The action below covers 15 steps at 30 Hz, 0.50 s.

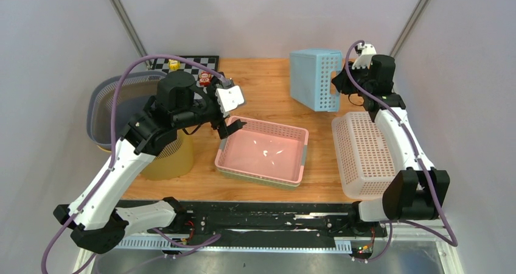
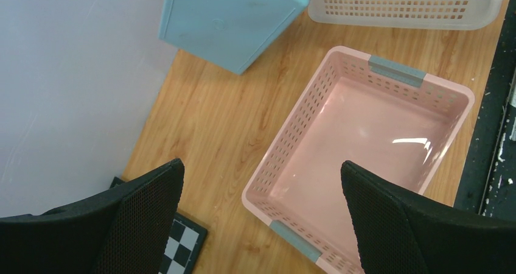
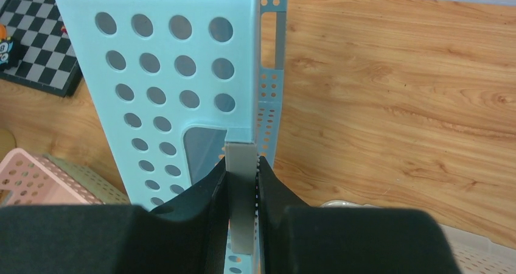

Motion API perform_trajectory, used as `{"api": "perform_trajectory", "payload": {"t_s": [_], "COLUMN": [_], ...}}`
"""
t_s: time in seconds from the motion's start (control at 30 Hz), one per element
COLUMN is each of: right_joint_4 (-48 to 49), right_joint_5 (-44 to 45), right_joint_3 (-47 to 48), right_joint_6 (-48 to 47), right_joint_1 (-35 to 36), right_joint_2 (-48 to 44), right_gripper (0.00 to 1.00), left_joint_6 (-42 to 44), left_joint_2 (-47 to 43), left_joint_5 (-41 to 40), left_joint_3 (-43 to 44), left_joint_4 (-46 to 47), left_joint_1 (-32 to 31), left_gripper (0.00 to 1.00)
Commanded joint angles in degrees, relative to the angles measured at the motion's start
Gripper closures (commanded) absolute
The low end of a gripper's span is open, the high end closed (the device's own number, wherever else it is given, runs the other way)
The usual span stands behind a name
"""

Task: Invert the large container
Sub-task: Turn the container upside down at the center of the board.

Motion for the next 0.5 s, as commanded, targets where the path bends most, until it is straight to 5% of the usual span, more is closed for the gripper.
{"api": "perform_trajectory", "payload": {"t_s": [0.0, 0.47], "right_joint_4": [3.7, 1.4], "right_joint_5": [3.4, 14.9], "right_joint_3": [-0.6, -5.0], "right_joint_6": [3.6, -4.8], "right_joint_1": [-0.3, 5.6], "right_joint_2": [0.9, 7.4], "right_gripper": [0.98, 0.98], "left_joint_6": [-0.2, 0.7], "left_joint_2": [0.1, 0.9], "left_joint_5": [0.2, 0.0], "left_joint_3": [-0.5, -2.0], "left_joint_4": [1.0, 1.3], "left_joint_1": [0.5, 0.5], "left_gripper": [0.00, 0.00]}}
